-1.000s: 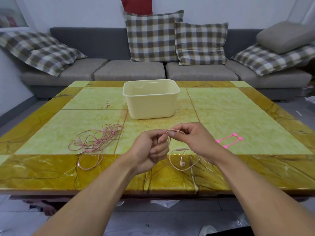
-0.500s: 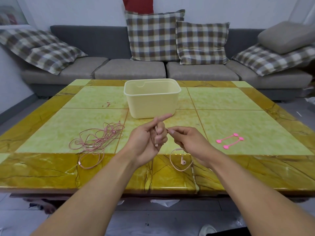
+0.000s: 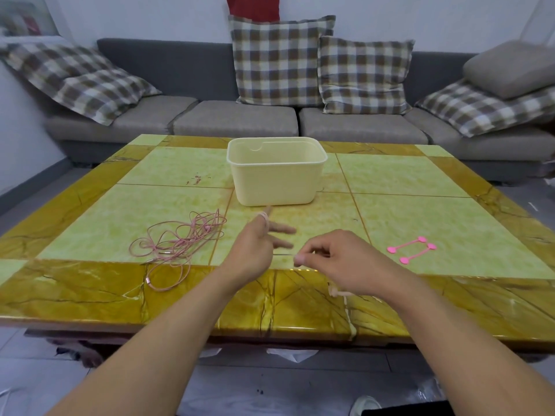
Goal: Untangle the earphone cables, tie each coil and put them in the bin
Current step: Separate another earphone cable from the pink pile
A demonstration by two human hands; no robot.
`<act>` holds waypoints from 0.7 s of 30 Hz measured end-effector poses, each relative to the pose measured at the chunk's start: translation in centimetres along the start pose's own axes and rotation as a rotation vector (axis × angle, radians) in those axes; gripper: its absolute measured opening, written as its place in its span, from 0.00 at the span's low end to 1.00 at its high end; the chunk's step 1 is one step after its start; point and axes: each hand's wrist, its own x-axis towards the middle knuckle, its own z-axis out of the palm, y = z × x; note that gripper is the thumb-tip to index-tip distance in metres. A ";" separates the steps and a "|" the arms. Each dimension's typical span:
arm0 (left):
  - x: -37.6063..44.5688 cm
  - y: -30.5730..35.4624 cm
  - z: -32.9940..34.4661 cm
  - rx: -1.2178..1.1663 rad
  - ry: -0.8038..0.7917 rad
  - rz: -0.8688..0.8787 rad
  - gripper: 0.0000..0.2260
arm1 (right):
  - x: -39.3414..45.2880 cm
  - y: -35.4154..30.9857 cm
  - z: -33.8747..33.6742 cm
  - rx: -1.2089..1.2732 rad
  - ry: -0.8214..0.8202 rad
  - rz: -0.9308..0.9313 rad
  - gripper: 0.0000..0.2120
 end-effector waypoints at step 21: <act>-2.4 4.1 1.9 -1.164 -0.516 -0.303 0.19 | 0.2 0.3 1.2 0.535 0.116 0.130 0.16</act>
